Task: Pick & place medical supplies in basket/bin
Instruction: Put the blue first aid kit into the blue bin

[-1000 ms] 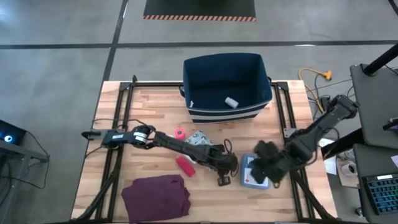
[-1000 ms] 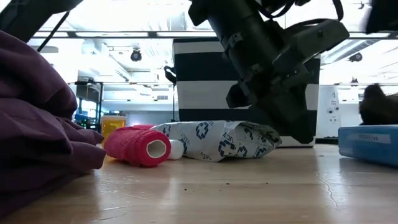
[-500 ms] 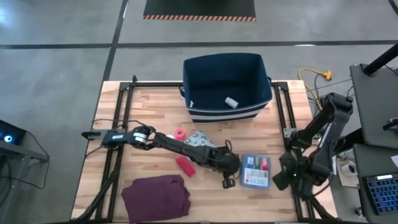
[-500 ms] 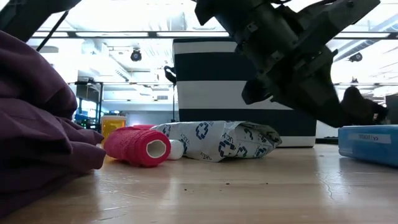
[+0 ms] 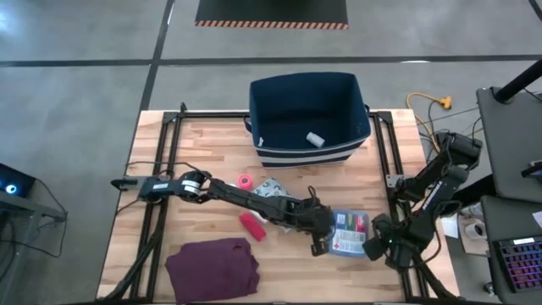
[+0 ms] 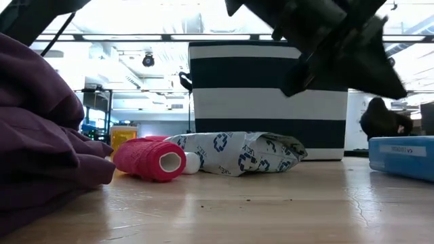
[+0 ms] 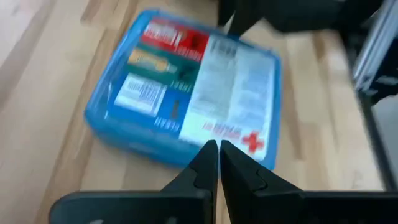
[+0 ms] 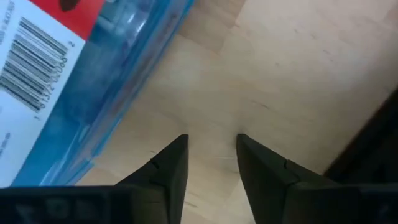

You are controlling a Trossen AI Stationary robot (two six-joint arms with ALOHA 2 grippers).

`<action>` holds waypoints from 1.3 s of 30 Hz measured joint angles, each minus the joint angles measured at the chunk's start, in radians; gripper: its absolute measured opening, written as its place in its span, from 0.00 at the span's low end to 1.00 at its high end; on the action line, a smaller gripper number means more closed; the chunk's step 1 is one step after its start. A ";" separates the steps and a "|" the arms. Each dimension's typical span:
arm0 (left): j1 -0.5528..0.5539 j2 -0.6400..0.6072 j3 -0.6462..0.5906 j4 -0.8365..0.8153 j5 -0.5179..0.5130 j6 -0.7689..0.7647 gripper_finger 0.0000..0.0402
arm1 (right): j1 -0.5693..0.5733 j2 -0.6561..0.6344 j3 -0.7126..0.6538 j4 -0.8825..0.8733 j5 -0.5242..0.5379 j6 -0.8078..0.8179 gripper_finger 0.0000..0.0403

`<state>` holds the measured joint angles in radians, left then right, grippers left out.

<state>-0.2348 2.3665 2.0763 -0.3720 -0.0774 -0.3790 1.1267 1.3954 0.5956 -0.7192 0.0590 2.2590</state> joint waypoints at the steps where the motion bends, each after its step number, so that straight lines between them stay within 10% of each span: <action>1: 0.000 0.000 0.000 0.013 0.001 0.000 0.00 | 0.000 0.006 0.002 -0.004 0.001 -0.001 0.31; 19: 0.027 0.085 -0.011 0.027 0.067 -0.042 0.00 | -0.091 -0.024 0.026 0.034 0.126 -0.134 0.31; 30: 0.038 0.087 -0.012 -0.027 0.082 -0.038 0.00 | -0.100 -0.057 0.287 -0.392 0.335 -0.170 0.28; 39: 0.048 0.092 -0.013 0.011 0.069 -0.019 0.00 | -0.167 -0.061 0.387 -0.373 0.504 -0.263 0.28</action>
<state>-0.1867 2.4588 2.0632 -0.3607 -0.0085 -0.3981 0.9599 1.3342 0.9825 -1.0919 0.5629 1.9956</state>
